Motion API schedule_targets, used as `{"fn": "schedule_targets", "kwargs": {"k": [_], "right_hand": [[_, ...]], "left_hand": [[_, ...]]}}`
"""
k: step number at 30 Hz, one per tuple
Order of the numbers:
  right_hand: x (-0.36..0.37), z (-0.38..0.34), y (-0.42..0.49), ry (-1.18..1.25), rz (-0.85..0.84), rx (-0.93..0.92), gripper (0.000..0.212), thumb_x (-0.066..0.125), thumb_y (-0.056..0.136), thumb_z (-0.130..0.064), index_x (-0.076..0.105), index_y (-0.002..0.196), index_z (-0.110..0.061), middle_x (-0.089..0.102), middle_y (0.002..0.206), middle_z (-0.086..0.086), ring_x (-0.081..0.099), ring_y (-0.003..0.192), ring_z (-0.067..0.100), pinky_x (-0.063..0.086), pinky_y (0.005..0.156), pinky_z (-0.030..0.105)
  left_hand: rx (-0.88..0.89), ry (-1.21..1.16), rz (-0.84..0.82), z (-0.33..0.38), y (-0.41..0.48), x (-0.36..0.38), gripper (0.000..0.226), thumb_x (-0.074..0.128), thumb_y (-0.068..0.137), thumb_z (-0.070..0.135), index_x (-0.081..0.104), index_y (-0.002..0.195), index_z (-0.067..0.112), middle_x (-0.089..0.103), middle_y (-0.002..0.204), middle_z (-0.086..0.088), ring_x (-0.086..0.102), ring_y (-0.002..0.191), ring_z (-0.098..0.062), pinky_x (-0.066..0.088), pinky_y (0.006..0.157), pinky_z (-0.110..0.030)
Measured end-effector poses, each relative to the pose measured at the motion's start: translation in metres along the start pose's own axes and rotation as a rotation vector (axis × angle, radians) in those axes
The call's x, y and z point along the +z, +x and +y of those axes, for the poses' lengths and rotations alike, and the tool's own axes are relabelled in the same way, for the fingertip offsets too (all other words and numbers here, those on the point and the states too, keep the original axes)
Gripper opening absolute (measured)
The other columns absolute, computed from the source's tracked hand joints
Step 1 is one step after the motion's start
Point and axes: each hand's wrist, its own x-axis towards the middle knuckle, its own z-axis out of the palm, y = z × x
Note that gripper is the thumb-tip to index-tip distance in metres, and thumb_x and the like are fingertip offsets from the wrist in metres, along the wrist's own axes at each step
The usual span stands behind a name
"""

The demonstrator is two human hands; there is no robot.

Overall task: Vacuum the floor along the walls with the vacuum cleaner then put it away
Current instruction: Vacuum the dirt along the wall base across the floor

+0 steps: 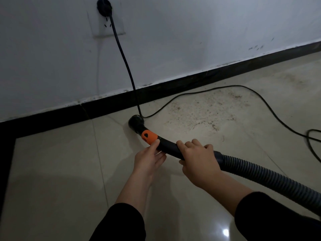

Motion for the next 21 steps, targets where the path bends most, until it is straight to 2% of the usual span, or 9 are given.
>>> {"fn": "schedule_targets", "kwargs": {"k": [5,10,16,21], "right_hand": [[0.007,-0.004,0.012,0.043,0.022,-0.007,0.043,0.054,0.093,-0.028,0.036,0.131,-0.023,0.055,0.117,-0.003,0.043,0.111,0.021,0.034,0.087,0.043],[0.013,-0.008,0.025,0.086,0.058,-0.013,0.042,0.055,0.092,-0.025,0.037,0.13,-0.023,0.055,0.115,-0.002,0.043,0.11,0.021,0.033,0.085,0.042],[0.015,-0.009,0.04,0.116,0.075,-0.007,0.039,0.055,0.091,-0.023,0.039,0.126,-0.022,0.055,0.114,-0.001,0.044,0.109,0.021,0.032,0.083,0.042],[0.021,-0.011,0.048,0.132,0.098,0.011,0.039,0.054,0.091,-0.022,0.039,0.127,-0.021,0.056,0.115,0.0,0.044,0.109,0.022,0.032,0.084,0.043]], "left_hand": [[0.03,-0.002,0.022,0.005,0.011,-0.003,0.012,0.066,0.092,0.021,0.065,0.096,0.009,0.072,0.097,-0.009,0.07,0.088,-0.015,0.057,0.066,-0.021],[0.072,0.008,0.066,0.01,0.02,-0.003,0.01,0.065,0.092,0.021,0.064,0.092,0.011,0.072,0.083,-0.003,0.069,0.084,-0.011,0.055,0.072,-0.021],[0.088,-0.004,0.048,0.017,0.03,0.0,0.011,0.062,0.094,0.023,0.065,0.093,0.012,0.075,0.079,0.001,0.069,0.082,-0.007,0.054,0.073,-0.02],[0.117,0.012,0.053,0.016,0.039,0.004,0.012,0.061,0.095,0.025,0.065,0.095,0.014,0.075,0.083,0.002,0.07,0.081,-0.005,0.053,0.074,-0.02]]}}
